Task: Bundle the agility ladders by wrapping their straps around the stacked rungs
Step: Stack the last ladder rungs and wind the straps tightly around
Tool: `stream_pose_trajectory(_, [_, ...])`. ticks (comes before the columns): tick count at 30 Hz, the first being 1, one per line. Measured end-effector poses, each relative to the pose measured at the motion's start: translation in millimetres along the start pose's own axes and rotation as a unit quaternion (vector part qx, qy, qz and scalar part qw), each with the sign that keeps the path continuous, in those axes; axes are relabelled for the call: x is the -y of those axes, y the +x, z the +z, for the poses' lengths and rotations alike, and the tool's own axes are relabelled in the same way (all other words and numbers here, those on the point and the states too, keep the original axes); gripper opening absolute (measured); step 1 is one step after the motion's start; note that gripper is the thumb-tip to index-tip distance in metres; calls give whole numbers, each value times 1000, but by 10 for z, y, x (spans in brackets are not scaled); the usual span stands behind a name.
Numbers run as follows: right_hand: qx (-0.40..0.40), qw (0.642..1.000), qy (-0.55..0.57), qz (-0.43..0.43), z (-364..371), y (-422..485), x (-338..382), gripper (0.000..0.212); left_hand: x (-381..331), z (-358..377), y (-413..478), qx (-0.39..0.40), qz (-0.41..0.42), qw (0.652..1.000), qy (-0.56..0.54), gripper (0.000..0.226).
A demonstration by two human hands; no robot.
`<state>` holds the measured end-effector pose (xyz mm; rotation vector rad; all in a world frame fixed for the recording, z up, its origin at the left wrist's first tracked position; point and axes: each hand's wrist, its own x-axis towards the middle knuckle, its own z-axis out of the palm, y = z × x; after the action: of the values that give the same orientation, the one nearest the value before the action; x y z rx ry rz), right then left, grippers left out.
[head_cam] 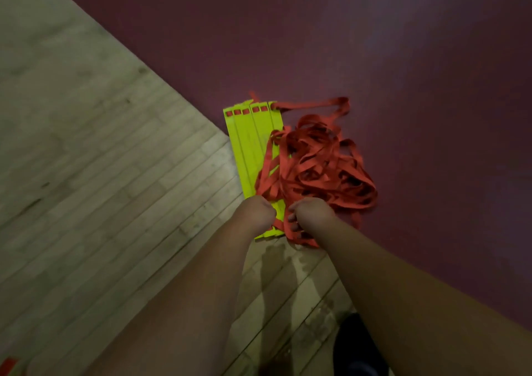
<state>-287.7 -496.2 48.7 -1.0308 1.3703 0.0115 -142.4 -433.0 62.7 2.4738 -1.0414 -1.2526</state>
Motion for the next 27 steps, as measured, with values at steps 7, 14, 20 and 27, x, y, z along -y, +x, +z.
stream_pose_trajectory(7, [56, 998, 14, 28, 518, 556, -516, 31, 628, 440, 366, -92, -76, 992, -51, 27])
stream_pose_trajectory(14, [19, 996, -64, -64, 687, 726, -683, 54, 850, 687, 701, -104, -103, 985, -92, 59])
stream_pose_trajectory(20, [-29, 977, -177, -112, 566, 738, -634, 67, 833, 746, 779, -97, -127, 984, -76, 76])
stream_pose_trajectory(27, [-243, 943, -222, -42, 158, 836, -393, 71, 886, 686, 780, -78, -118, 988, -57, 69])
